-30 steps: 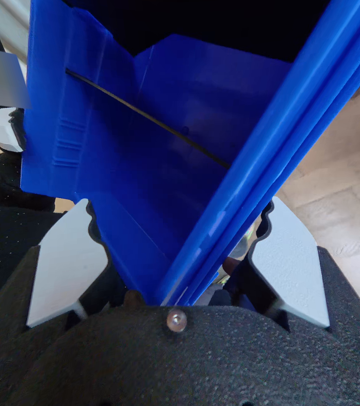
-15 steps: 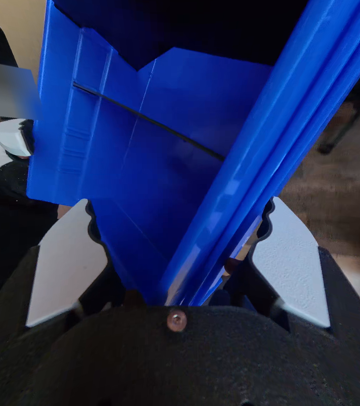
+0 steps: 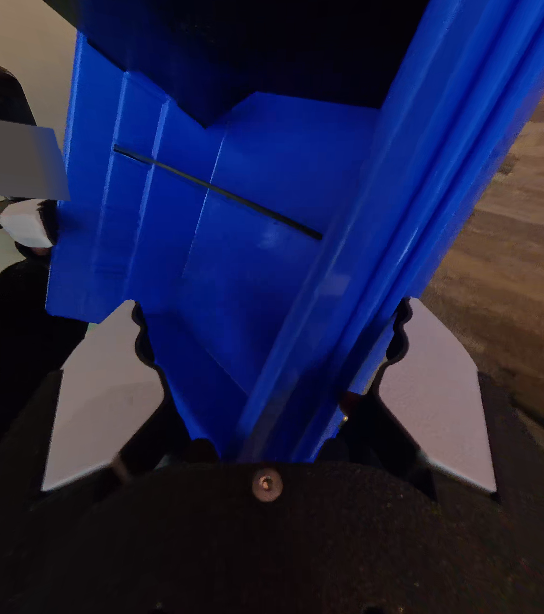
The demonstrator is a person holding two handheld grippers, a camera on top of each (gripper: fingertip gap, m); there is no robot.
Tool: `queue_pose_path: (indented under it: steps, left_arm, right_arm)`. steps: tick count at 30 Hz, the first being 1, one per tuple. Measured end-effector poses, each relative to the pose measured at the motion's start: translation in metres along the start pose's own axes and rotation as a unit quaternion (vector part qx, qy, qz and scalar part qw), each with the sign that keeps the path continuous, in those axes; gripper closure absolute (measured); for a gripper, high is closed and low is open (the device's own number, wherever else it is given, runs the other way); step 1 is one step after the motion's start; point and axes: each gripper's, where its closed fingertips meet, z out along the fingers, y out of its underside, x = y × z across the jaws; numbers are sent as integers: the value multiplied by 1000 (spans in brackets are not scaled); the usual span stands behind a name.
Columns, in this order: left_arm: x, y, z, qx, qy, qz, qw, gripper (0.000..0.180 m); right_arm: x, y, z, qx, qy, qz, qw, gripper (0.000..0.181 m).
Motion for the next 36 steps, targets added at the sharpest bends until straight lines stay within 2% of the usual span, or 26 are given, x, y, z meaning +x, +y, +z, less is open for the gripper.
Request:
queue_pose_path:
  steps: [7, 13, 22, 26, 31, 36]
  left_arm:
    - [-279, -131, 126, 7, -9, -17, 1000, 50]
    - [-518, -248, 258, 14, 0, 26, 1000, 49]
    - [-876, -440, 437, 43, -19, 47, 998, 50]
    - [-1042, -501, 536, 38, 16, 46, 998, 50]
    - [-1232, -588, 691, -13, 76, 25, 997, 51]
    - [-1404, -653, 878, -51, 145, 40, 987, 51]
  right_arm:
    - [222, -178, 176, 7, -10, 10, 1000, 44]
    - [433, -337, 318, 59, -10, -7, 998, 45]
    - [731, -597, 533, 78, -30, -40, 996, 45]
    - [881, -687, 623, 90, 8, -32, 995, 45]
    - [1081, -799, 700, 110, 64, 23, 992, 45]
    - [1301, -891, 752, 152, 125, 50, 979, 44]
